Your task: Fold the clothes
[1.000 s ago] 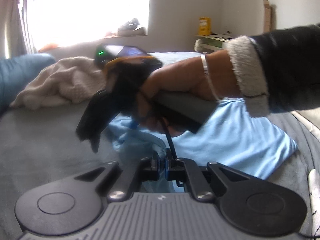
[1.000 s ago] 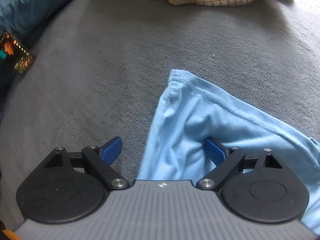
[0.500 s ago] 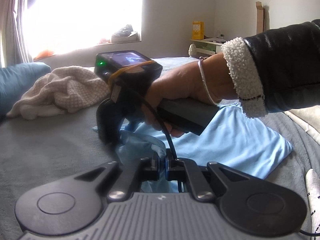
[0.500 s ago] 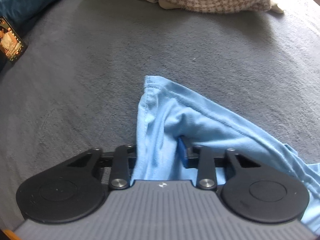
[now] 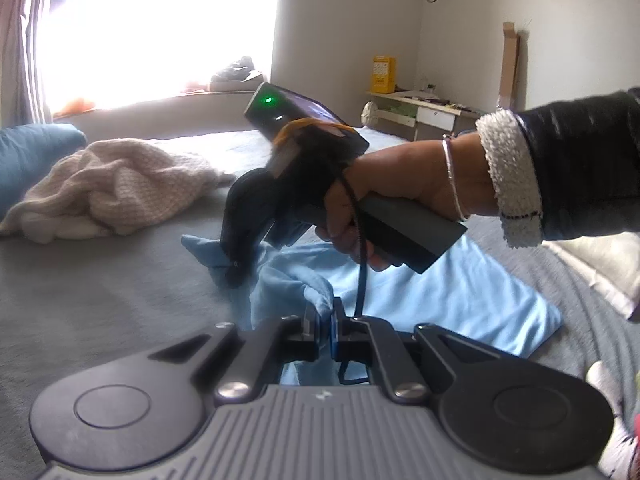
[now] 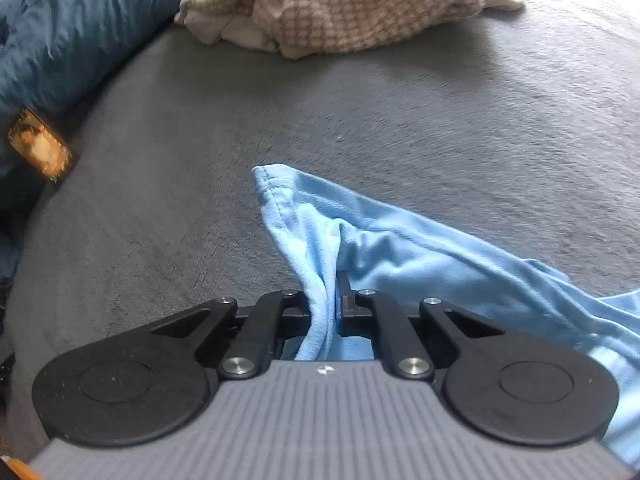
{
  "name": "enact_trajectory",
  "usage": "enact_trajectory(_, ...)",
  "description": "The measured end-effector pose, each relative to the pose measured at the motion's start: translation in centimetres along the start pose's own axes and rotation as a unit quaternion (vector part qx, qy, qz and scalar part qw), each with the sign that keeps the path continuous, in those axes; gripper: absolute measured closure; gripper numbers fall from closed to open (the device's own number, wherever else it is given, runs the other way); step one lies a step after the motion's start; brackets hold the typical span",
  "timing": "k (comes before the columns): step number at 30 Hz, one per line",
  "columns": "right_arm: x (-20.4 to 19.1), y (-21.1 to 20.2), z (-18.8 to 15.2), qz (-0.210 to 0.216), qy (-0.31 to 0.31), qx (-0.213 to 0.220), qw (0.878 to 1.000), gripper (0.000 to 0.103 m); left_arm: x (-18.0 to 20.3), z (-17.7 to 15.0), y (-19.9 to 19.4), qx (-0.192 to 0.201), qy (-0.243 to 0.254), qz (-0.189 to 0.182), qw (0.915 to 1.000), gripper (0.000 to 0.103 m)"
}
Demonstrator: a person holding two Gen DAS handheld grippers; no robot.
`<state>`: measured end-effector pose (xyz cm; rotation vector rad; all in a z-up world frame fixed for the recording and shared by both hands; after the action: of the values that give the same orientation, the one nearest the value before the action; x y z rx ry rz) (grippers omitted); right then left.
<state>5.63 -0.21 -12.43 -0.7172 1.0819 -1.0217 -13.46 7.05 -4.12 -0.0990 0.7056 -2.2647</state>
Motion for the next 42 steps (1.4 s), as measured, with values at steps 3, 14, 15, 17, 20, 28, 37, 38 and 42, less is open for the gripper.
enact_trajectory(3, 1.4, -1.7, 0.6, 0.003, -0.002, 0.013, 1.0, 0.099, 0.3, 1.3, 0.3, 0.01, -0.008, -0.02, 0.9997, 0.098)
enact_trajectory(14, 8.7, -8.7, 1.1, -0.022, 0.011, 0.058, 0.998, 0.099, 5.4, 6.8, 3.9, 0.041, -0.01, -0.131, 0.9905, 0.098)
enact_trajectory(15, 9.6, -9.2, 1.0, -0.026, 0.016, 0.06, 0.998, 0.099, 6.4, 7.3, 4.4, 0.041, -0.005, -0.144, 0.9887, 0.098)
enact_trajectory(17, 11.4, -10.2, 0.6, -0.031, 0.025, 0.065, 0.997, 0.1, 8.3, 8.1, 5.6, 0.04, 0.01, -0.165, 0.9854, 0.098)
enact_trajectory(20, 14.4, -11.3, 0.0, -0.039, 0.045, 0.076, 0.995, 0.1, 10.3, 8.6, 7.2, 0.037, 0.019, -0.187, 0.9815, 0.098)
enact_trajectory(28, 21.2, -12.0, -1.9, -0.047, 0.1, 0.086, 0.99, 0.1, 13.2, 8.3, 11.5, 0.011, 0.022, -0.218, 0.9756, 0.098)
enact_trajectory(37, 26.4, -12.4, -3.6, -0.042, 0.138, 0.095, 0.985, 0.1, 15.3, 8.7, 15.4, -0.009, 0.02, -0.246, 0.9691, 0.098)
enact_trajectory(38, 26.8, -12.4, -3.8, -0.041, 0.141, 0.094, 0.985, 0.1, 15.7, 8.7, 15.7, -0.013, 0.022, -0.251, 0.9678, 0.097)
enact_trajectory(42, 28.5, -11.8, -4.6, -0.031, 0.149, 0.09, 0.984, 0.097, 16.0, 8.1, 17.2, -0.041, 0.002, -0.26, 0.9648, 0.064)
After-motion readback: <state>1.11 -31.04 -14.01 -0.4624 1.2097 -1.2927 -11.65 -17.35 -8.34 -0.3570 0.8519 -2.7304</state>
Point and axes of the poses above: each gripper's, at about its wrist camera, not at the fingertips, and y roughly the way its jaws point, x to its right, z to its top, the point moved 6 cm from there along y, roughly the way its jaws point, and after that the axes turned 14 degrees about y, right-handed, at the moved point
